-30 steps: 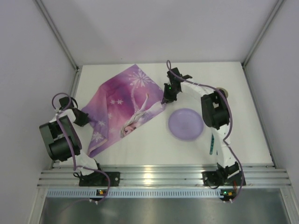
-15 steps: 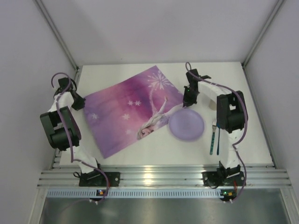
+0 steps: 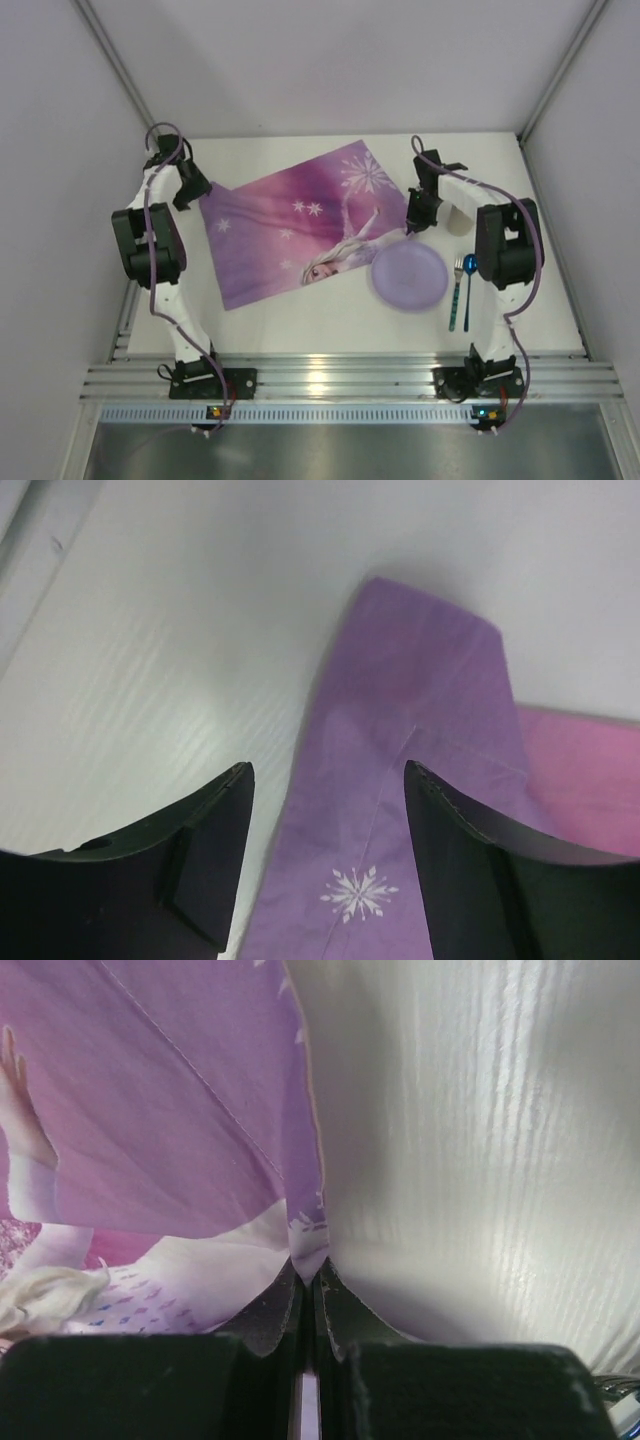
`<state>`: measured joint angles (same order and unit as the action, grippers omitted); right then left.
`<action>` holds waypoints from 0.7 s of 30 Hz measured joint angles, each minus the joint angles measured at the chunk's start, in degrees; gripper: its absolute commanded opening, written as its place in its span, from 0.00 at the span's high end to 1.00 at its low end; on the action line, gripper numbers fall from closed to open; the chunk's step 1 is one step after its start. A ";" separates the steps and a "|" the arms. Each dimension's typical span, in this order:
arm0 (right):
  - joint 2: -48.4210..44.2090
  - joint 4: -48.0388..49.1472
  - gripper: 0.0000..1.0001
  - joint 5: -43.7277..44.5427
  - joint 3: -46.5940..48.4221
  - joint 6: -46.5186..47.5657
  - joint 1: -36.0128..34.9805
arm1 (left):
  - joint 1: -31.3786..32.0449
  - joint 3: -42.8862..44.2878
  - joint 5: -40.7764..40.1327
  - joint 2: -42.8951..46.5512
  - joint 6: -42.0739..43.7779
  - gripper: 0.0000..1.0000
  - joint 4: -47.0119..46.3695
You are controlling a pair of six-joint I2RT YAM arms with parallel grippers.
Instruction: Set the dinner table for one person
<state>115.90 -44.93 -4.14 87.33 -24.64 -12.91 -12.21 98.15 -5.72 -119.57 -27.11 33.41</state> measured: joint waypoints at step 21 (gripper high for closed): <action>-8.48 -7.93 0.22 -7.06 1.01 1.14 -14.93 | 11.98 -24.61 1.57 29.14 -3.23 0.36 6.10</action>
<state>107.42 -52.86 -11.20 88.33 -23.51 -27.83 -0.23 73.54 -4.14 -90.43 -30.35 39.51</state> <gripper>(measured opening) 0.742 0.637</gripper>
